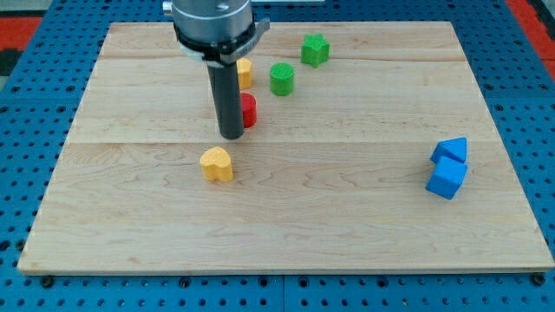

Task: Move the blue triangle diagonally to the red circle

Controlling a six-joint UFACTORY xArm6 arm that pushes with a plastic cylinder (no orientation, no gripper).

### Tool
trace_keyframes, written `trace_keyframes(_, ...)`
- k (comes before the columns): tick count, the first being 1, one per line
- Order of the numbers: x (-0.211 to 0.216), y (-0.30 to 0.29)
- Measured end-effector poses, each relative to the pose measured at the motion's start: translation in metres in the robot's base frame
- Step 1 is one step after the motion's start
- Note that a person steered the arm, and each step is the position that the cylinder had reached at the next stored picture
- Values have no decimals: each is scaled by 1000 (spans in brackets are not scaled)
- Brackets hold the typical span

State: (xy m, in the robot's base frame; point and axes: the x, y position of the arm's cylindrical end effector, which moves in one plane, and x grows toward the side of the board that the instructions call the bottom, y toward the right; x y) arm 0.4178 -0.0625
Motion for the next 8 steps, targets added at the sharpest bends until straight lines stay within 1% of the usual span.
trace_keyframes(1, -21, 16)
trace_keyframes(2, 9, 57)
trace_keyframes(3, -2, 171)
trace_keyframes(4, 3, 278)
trace_keyframes(5, 48, 341)
trace_keyframes(6, 82, 313)
trace_keyframes(8, 29, 235)
